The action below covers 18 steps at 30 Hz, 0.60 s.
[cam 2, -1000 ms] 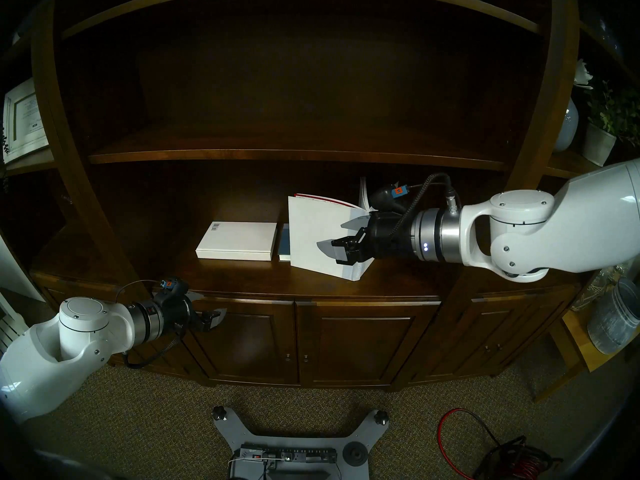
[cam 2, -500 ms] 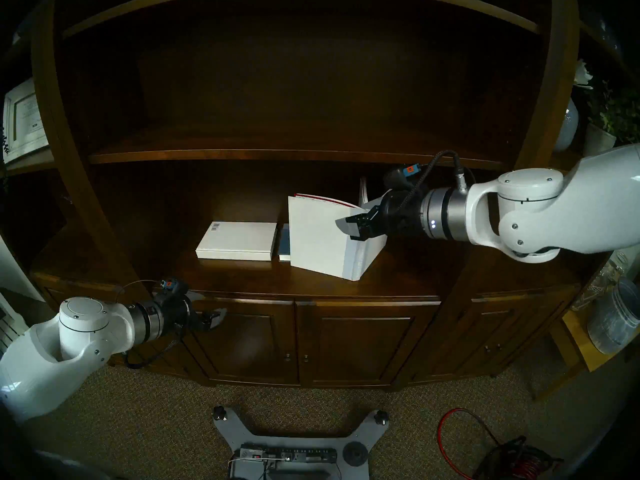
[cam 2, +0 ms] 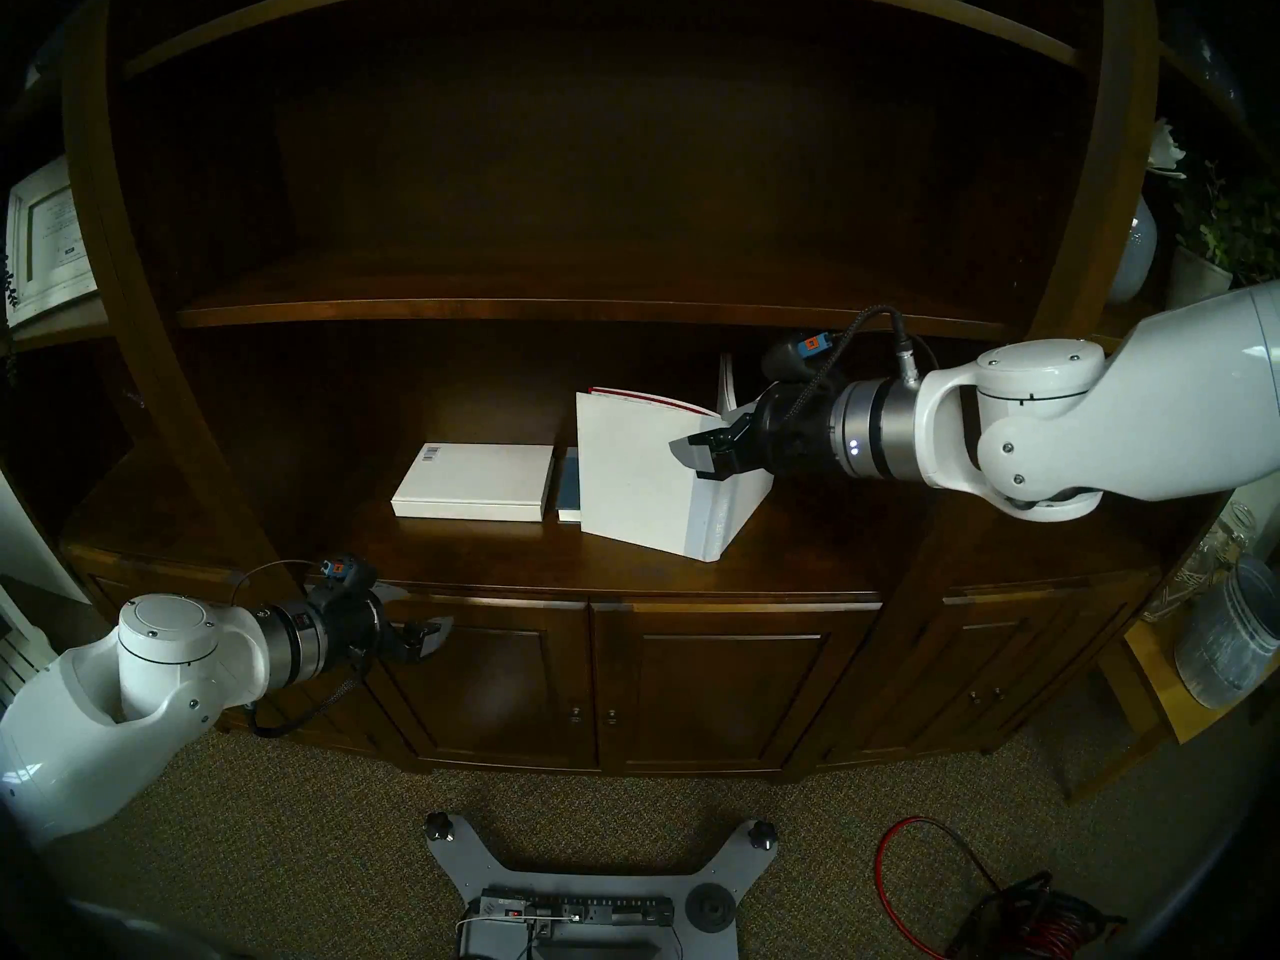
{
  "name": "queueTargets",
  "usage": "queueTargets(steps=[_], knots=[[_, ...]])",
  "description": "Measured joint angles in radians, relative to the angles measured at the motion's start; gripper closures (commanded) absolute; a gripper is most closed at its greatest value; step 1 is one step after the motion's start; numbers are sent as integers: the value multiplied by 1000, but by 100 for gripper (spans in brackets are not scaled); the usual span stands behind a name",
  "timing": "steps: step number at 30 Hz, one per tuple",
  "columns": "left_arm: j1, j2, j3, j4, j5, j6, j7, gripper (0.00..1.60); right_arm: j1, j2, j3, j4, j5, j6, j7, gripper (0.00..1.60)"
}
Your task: Close the books and align them horizontally on the shelf
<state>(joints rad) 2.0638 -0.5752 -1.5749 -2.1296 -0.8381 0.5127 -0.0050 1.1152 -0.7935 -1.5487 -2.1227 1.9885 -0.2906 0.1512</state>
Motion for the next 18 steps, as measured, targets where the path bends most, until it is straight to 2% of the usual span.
queueTargets(steps=[18], knots=[[0,0,0,0,0,0,0,0,-127,-42,90,53,-4,-27,-37,0]])
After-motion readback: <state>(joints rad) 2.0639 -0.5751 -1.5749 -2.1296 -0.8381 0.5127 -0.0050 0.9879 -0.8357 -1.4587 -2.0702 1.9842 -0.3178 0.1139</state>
